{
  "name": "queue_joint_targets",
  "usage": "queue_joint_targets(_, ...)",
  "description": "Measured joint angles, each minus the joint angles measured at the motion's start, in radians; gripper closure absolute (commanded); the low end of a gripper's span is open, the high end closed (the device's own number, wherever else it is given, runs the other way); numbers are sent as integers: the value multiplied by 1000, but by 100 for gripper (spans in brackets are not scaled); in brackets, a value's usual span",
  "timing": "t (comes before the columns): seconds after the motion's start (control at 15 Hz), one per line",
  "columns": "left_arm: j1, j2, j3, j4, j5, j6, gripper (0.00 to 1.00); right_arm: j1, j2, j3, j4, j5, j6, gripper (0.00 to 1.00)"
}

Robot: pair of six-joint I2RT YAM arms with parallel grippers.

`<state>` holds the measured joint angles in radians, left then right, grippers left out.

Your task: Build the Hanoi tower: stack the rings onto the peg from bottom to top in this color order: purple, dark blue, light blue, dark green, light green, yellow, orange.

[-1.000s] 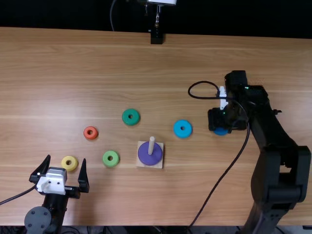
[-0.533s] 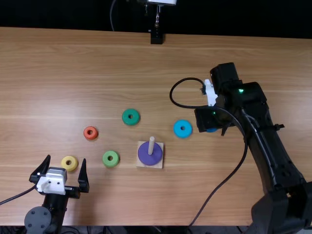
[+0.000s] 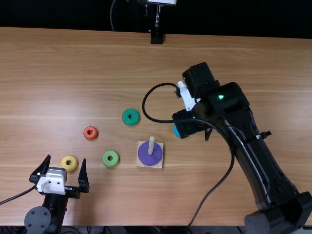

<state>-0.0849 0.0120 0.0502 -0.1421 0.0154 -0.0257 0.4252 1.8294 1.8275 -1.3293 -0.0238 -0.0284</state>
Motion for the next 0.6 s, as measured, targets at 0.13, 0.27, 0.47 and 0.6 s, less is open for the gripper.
queue_joint_targets(0.13,0,0,0,0,0,0,0,48,-10,36,0,-2,0,100)
queue_joint_targets(0.27,0,0,0,0,-1,0,0,89,-11,72,-27,-2,1,100)
queue_joint_targets(0.47,0,0,0,0,0,0,0,134,-11,98,-47,-3,0,100)
queue_joint_targets(0.6,0,0,0,0,0,0,0,162,-11,98,-47,-2,1,100)
